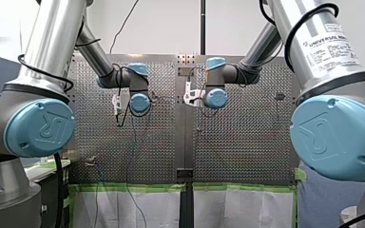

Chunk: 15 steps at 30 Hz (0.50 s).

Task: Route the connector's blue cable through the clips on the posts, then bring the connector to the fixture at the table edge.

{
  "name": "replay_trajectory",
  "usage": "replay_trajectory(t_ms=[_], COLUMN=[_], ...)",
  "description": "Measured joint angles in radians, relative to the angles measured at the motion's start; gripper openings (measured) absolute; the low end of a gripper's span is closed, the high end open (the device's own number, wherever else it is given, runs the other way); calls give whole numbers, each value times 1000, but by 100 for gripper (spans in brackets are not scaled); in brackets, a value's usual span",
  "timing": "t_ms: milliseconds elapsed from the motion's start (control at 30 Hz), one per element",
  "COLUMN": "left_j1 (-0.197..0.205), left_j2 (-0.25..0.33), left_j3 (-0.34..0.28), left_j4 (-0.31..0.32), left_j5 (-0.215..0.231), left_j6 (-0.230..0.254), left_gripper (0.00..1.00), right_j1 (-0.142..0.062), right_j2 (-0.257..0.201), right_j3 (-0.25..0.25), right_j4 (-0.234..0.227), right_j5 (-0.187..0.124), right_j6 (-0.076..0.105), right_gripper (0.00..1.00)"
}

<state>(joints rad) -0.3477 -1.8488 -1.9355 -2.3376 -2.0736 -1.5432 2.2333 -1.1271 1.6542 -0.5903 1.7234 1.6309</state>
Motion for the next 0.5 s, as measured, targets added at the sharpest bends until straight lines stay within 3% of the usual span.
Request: replay_trajectory(t_ms=[500], left_j1=[37], left_j2=[-5], left_j3=[67], left_j4=[-69], left_j5=[6], left_j6=[-18], left_gripper=[1], right_j1=[-4], right_j2=[2], right_j3=[-7], right_j4=[16], right_j5=[-16], right_j6=[-10], right_gripper=[0])
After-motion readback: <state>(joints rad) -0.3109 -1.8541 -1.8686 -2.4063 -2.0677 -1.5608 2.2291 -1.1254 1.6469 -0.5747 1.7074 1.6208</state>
